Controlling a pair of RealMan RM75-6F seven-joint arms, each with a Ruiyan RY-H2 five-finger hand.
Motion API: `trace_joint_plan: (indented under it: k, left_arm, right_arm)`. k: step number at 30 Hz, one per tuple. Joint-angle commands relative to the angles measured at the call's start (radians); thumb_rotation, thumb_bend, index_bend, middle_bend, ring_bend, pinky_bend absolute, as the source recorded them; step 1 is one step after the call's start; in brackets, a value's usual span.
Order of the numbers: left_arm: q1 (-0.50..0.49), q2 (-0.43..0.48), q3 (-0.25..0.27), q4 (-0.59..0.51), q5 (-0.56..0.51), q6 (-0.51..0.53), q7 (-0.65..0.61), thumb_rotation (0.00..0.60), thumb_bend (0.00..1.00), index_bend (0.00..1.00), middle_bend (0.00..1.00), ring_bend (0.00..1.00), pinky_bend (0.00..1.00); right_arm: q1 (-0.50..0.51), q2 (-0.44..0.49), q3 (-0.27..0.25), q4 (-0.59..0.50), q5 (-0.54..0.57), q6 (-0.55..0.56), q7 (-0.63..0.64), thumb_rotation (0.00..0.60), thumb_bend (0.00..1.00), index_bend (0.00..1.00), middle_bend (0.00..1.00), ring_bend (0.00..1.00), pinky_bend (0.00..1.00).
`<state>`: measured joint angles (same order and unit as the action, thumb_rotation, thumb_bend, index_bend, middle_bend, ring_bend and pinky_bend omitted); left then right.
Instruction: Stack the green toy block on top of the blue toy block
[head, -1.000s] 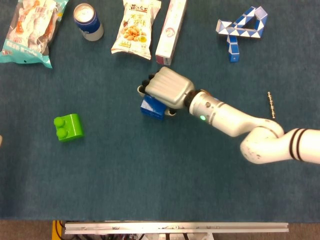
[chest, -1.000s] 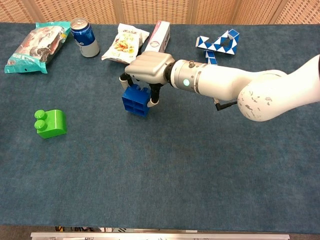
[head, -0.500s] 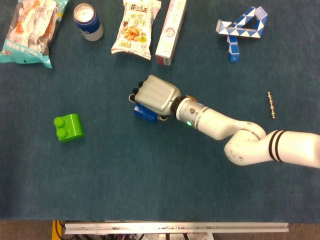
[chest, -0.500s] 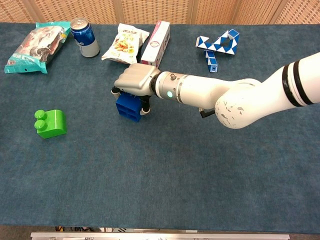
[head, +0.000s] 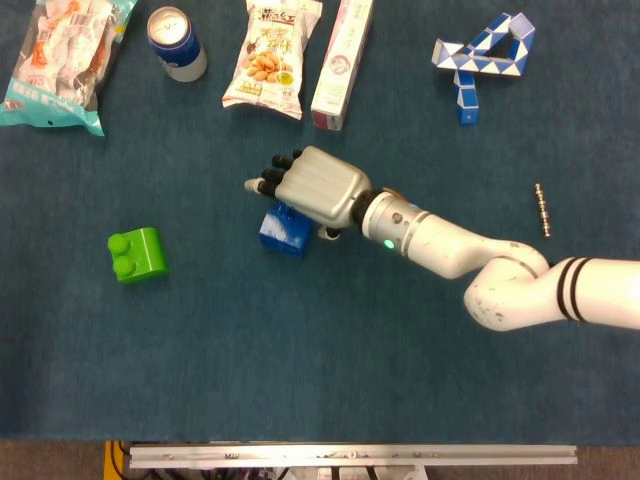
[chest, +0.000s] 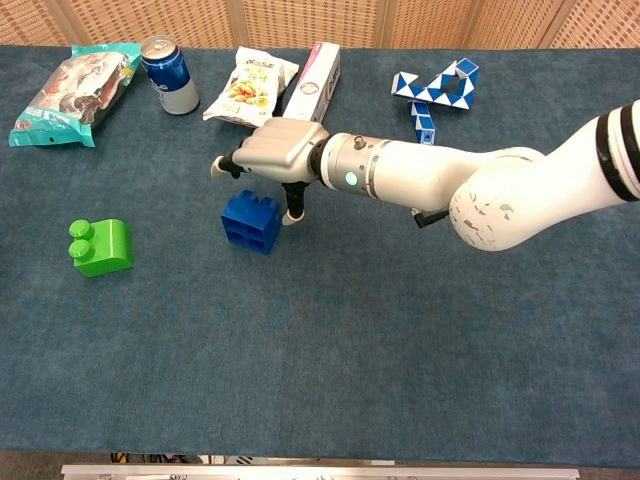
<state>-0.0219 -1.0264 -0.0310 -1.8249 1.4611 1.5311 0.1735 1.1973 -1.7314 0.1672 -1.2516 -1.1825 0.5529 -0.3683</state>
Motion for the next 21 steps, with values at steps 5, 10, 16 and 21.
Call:
trace_joint_plan:
  k: [5, 10, 16, 21]
  left_arm:
    - [-0.002, -0.002, 0.003, -0.001, 0.004, -0.004, 0.007, 0.600, 0.22, 0.34, 0.34, 0.31, 0.25]
    - [-0.004, -0.004, 0.004, -0.006, 0.010, -0.005, 0.014, 0.600, 0.22, 0.33, 0.34, 0.31, 0.25]
    - [-0.001, -0.005, 0.006, -0.006, 0.008, -0.004, 0.017, 0.600, 0.22, 0.33, 0.34, 0.31, 0.25]
    - [-0.001, -0.006, 0.004, -0.003, 0.004, -0.005, 0.016, 0.600, 0.22, 0.33, 0.34, 0.31, 0.25]
  right_arm:
    - [-0.029, 0.075, -0.018, -0.061, 0.030, 0.011, 0.019, 0.600, 0.11, 0.14, 0.23, 0.17, 0.32]
    - [-0.032, 0.090, -0.037, -0.079, 0.054, -0.019, 0.038, 0.600, 0.11, 0.14, 0.23, 0.17, 0.31]
    - [-0.028, 0.079, -0.053, -0.080, 0.060, -0.037, 0.056, 0.600, 0.11, 0.14, 0.23, 0.18, 0.31]
    - [-0.027, 0.068, -0.046, -0.097, 0.039, -0.037, 0.095, 0.600, 0.12, 0.14, 0.23, 0.18, 0.31]
